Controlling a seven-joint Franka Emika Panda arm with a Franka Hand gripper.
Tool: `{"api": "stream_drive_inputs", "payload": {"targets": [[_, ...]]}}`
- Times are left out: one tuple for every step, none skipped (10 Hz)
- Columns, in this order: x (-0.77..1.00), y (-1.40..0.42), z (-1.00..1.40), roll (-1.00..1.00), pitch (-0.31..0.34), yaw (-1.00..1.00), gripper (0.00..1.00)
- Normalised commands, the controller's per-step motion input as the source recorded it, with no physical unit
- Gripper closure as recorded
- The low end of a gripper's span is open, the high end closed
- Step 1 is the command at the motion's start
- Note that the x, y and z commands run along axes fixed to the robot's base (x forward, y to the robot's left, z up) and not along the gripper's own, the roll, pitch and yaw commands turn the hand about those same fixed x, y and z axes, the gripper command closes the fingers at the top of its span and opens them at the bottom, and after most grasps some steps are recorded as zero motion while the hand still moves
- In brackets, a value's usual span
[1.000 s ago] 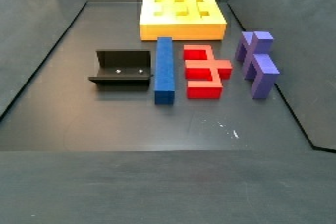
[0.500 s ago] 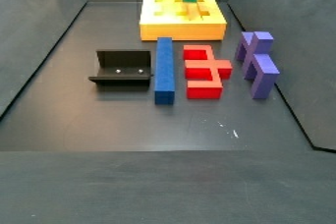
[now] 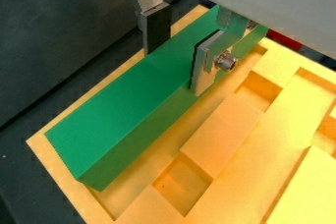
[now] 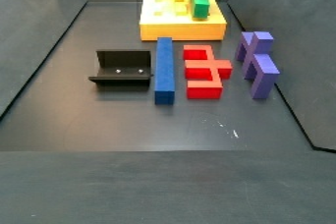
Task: Pick up the green object. Move up. Move to above the board. Insert the green object.
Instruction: Insert the green object.
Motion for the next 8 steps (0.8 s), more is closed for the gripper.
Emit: {"api": "stream_drive_inputs", "payload": {"targets": [[0.03,-0.19,-0.41,0.26,0.02,0.01,1.0],[0.0,-0.18,-0.36,0.29,0.031,0.03,1.0],[0.11,-0.18,-0.37,0.28,0.05,0.0,1.0],[0.21,-0.14,-0.39,0.28,0.067,0.0,1.0],[0.3,-0.05,-0.38,0.26,0.096,0.0,1.0],[0.27,0.0,-0.35,0.23,0.109,0.03,1.0],[0.24,0.0,-0.35,0.23,0.091,0.02,1.0],[0.11,0.06,-0.33,0.23,0.079,0.0,1.0]]}}
